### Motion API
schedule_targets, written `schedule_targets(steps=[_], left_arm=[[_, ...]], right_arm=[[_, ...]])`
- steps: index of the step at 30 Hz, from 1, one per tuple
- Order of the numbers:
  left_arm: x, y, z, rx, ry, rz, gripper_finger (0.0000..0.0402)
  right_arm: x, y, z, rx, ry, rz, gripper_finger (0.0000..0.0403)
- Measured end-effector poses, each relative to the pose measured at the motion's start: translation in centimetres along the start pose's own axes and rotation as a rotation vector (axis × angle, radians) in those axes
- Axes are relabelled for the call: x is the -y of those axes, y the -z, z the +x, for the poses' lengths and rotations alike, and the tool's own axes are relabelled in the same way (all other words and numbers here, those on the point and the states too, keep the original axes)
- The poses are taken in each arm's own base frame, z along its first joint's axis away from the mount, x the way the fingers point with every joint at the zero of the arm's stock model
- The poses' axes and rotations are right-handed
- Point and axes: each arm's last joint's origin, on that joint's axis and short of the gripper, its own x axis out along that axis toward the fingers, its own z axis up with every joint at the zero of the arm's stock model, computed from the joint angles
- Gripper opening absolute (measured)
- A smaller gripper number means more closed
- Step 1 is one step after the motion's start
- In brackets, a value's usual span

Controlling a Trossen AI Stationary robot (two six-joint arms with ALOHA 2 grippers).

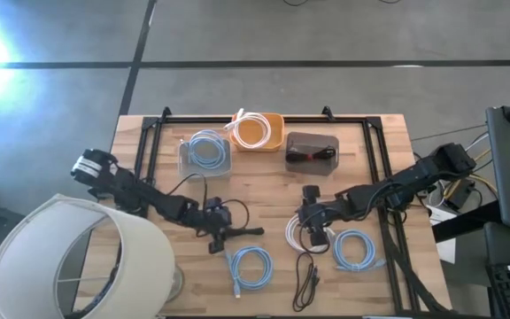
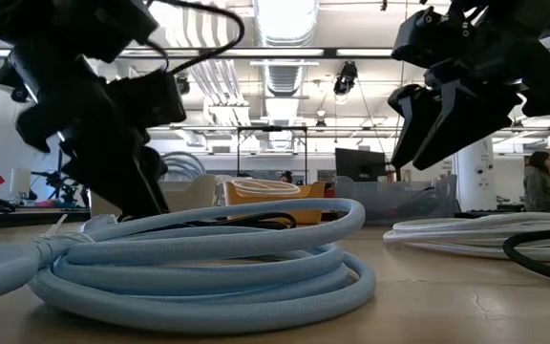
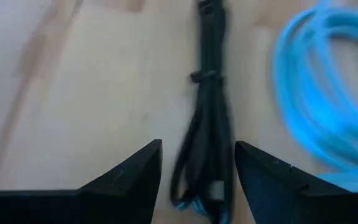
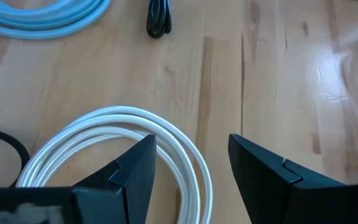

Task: Pick & Place USB Port
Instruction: Put the top black charger cable into the black bin

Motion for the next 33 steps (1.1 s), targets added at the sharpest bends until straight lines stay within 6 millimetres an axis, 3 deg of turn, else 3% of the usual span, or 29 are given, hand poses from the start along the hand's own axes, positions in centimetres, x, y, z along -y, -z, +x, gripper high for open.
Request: schedule_targets(steps=[7,16,22,33], left_arm=[[-0.1,0.2,0.4,0.008,-0.018,0.029,0.0185],[-0.1,-0.9,0.4,0.132,-0.073,0.105,0.0036],[-0.2,-2.7,0.0,0.34,-0.207,0.125,0.0036],[0.2,-6.5,-0.7,0.426,-0.248,0.271,0.0044]], right_arm=[[0.0,-0.4,0.0,0.043,0.003,0.01,0.0199],[0.5,-2.3,-0.1,0.241,0.006,0.026,0.0199],[1.7,-3.3,-0.1,0.339,0.037,0.04,0.0199],[3.3,-3.5,0.1,0.361,0.093,-0.013,0.0199]])
